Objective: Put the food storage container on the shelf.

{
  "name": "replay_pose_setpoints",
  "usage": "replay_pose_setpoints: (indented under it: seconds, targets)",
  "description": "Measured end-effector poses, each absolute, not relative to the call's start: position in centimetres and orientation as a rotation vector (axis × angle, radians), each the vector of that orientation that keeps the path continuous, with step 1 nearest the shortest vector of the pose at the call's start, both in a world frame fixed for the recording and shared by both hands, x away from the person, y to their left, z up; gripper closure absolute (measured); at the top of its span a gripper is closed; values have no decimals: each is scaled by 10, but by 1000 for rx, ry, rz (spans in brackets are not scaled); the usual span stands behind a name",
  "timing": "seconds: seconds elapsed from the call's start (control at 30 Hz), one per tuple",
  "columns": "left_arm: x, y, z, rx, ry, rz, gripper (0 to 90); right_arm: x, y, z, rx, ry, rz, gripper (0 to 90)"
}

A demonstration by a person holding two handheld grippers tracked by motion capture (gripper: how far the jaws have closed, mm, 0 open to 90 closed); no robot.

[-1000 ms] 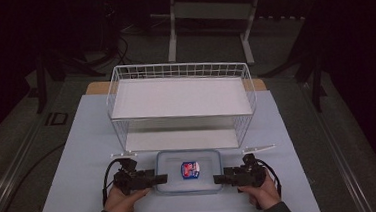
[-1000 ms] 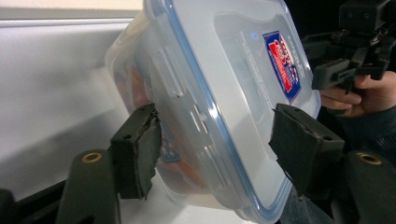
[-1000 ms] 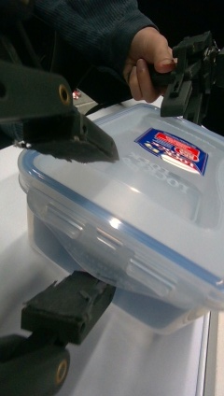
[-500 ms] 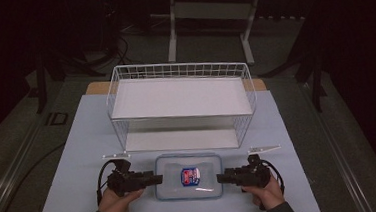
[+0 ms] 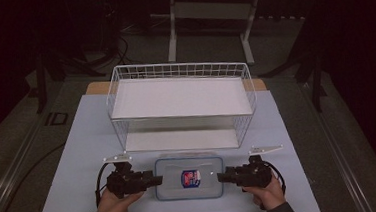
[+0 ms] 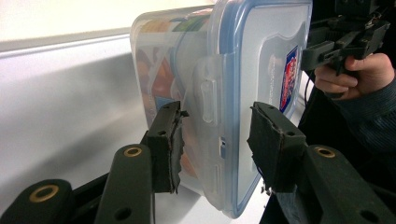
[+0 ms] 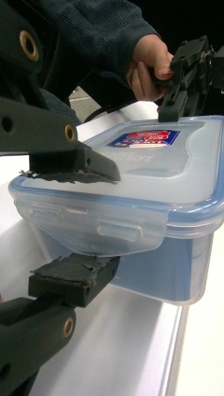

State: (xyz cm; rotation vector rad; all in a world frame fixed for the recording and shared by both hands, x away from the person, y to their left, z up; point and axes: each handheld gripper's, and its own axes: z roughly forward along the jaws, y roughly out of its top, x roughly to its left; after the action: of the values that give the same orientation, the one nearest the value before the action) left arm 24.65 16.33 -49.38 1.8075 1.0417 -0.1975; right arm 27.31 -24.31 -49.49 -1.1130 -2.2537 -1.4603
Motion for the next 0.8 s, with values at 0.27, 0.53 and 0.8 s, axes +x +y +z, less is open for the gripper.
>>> replay_pose_setpoints:
  seconds: [0.27,0.53,0.8]
  targets:
    - [244,163,-487,1808,1015,-148,546,271,-243,-488,-1092,-2283,-1506,537]
    - [239,161,-477,1806,976,-84,545,267,-242,-476,-1068,-2335,-1556,533]
    - [232,161,-462,1801,930,-9,545,262,-242,-462,-1023,-2377,-1618,533]
